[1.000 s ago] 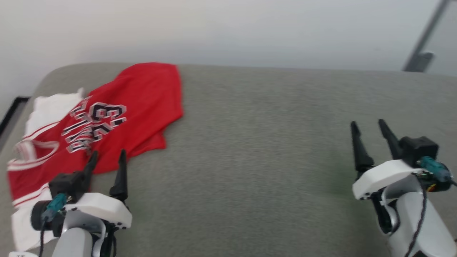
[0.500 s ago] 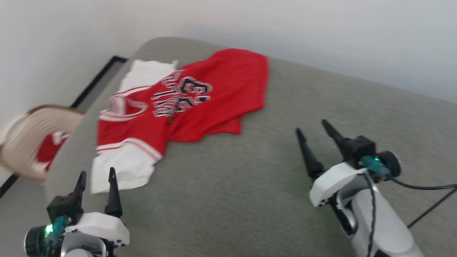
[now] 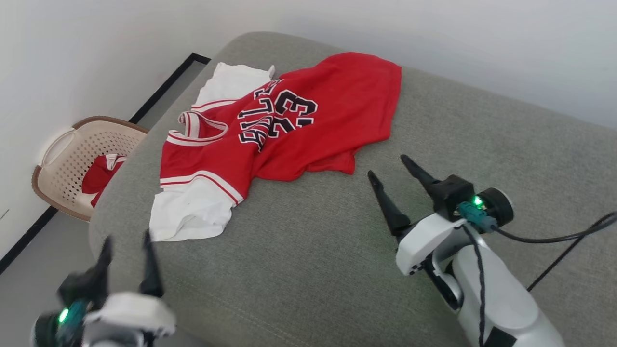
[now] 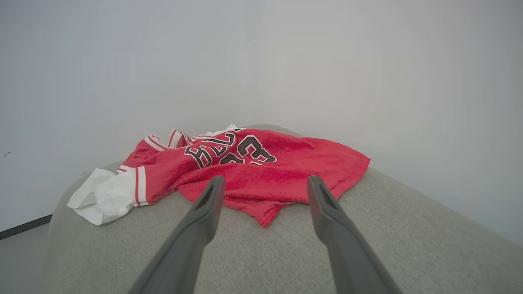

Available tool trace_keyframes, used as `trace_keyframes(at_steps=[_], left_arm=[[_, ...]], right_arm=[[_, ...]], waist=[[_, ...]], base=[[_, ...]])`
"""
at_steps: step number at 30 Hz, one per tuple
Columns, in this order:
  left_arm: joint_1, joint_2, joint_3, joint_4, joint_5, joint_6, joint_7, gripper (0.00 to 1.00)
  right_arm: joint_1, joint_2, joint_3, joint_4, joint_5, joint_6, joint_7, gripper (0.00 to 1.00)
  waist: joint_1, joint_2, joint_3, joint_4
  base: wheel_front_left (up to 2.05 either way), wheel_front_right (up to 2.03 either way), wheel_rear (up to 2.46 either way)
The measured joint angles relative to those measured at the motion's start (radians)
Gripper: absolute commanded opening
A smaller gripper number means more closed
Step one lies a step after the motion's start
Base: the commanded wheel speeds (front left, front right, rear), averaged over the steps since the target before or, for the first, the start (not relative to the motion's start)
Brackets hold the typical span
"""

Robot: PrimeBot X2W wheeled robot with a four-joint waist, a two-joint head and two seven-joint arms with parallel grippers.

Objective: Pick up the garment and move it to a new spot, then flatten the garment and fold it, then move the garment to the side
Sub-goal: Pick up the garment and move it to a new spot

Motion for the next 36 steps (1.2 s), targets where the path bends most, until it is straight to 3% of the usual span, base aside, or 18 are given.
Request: trace_keyframes(at_steps=[6,9,13,16,20,21,25,34,35,36], left_arm=[[-0.212,0.086,-0.073,0.094,-0.014,-0.035,-0.001,1.00],[-0.344,0.177,-0.156,0.197,-0.025,-0.039,-0.002,1.00],[-0.516,0.302,-0.334,0.354,-0.140,-0.043,0.002,1.00],[-0.622,0.389,-0.452,0.448,-0.301,-0.043,0.094,1.00],[-0.699,0.476,-0.597,0.505,-0.520,-0.043,0.295,1.00],[-0.699,0.476,-0.597,0.505,-0.520,-0.043,0.295,1.00],[-0.753,0.576,-0.664,0.545,-0.694,-0.043,0.452,1.00],[-0.835,0.676,-0.728,0.669,-0.817,-0.044,0.515,1.00],[-0.842,0.684,-0.733,0.680,-0.821,-0.044,0.515,0.71],[-0.847,0.688,-0.740,0.686,-0.827,-0.044,0.514,0.11]], right_arm=[[0.002,-0.009,-0.019,-0.026,-0.018,0.000,0.000,1.00],[-0.022,-0.011,-0.002,-0.032,-0.034,0.000,0.000,1.00],[-0.072,-0.017,0.006,-0.038,-0.046,0.000,-0.001,1.00],[-0.108,-0.016,0.005,-0.049,-0.056,0.000,-0.001,1.00],[-0.134,-0.016,0.000,-0.062,-0.073,0.000,-0.001,1.00],[-0.134,-0.016,0.000,-0.062,-0.073,0.000,-0.001,1.00],[-0.158,-0.007,-0.006,-0.078,-0.089,0.000,-0.002,1.00],[-0.183,0.011,-0.020,-0.124,-0.114,0.000,-0.002,1.00],[-0.184,0.012,-0.022,-0.131,-0.115,0.000,-0.002,1.00],[-0.184,0.013,-0.023,-0.135,-0.116,0.000,-0.002,1.00]], waist=[[0.0000,0.0000,0.025,-0.039],[0.0000,0.0000,0.054,-0.085],[0.0000,0.0000,0.114,-0.160],[0.0000,0.0000,0.167,-0.218],[0.0000,0.0000,0.239,-0.291],[0.0000,0.0000,0.239,-0.291],[0.0000,0.0000,0.308,-0.358],[0.0000,0.0000,0.436,-0.474],[0.0000,0.0001,0.443,-0.485],[0.0000,0.0001,0.448,-0.494]], base=[[0.00,0.00,0.00],[0.00,0.00,0.00],[0.00,0.00,0.00],[0.00,0.00,0.00],[0.00,0.00,0.00],[0.00,0.00,0.00],[0.00,0.00,0.00],[0.00,0.00,0.00],[0.00,0.00,0.00],[0.00,0.00,0.00]])
